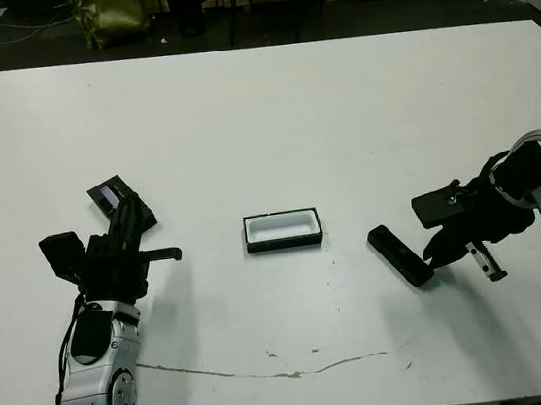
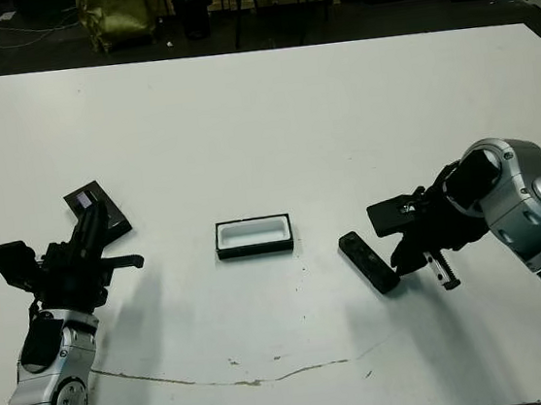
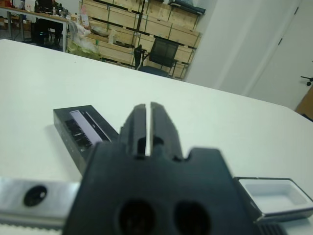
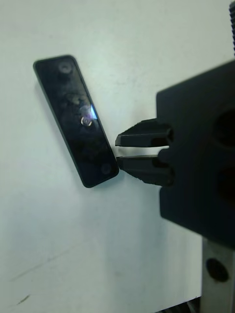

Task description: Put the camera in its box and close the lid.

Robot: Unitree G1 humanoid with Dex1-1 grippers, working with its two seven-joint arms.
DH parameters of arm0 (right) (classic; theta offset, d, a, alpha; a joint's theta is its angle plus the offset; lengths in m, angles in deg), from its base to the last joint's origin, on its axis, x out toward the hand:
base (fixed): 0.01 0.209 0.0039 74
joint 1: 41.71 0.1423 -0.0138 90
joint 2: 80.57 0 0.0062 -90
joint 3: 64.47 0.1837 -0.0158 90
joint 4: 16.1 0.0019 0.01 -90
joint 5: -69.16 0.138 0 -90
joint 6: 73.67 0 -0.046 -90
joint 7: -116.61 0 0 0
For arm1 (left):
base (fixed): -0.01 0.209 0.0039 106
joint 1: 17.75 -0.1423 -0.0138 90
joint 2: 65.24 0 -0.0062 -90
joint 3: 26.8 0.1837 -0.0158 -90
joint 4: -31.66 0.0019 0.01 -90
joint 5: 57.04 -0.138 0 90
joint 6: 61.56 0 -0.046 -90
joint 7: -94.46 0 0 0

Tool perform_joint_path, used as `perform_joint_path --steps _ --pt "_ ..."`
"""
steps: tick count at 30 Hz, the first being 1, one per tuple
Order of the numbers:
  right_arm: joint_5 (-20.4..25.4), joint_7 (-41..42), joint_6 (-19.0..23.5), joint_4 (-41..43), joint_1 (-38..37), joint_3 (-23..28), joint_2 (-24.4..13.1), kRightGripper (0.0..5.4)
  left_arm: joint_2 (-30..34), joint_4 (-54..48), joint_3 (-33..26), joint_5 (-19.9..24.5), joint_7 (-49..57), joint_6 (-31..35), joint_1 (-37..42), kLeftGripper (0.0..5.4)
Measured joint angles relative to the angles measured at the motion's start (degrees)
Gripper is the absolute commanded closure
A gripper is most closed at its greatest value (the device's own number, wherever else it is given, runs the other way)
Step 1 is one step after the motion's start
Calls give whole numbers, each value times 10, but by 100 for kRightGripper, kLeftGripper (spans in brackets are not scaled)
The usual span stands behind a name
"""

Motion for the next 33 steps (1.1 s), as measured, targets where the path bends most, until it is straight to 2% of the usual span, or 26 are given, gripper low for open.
perform_joint_path --steps 11,18,22,28,31,33 --pt "24 -1 -7 6 0 0 -5 540 0 0 1 0 2 1 -2 538" --pt "-37 -34 -41 -32 0 -7 -13 540 0 0 1 0 2 0 -5 538" --pt "-65 -53 -82 -59 3 -8 -20 540 0 1 1 0 1 -3 -5 538" --pt "-103 -71 -113 -99 14 -7 -24 540 -1 1 1 1 1 1 -5 538" --pt "-104 -89 -117 -103 16 11 -26 540 -1 0 2 0 1 0 -5 538" --pt "-70 -127 -120 -91 5 64 -28 540 -1 0 3 -1 2 0 -5 538"
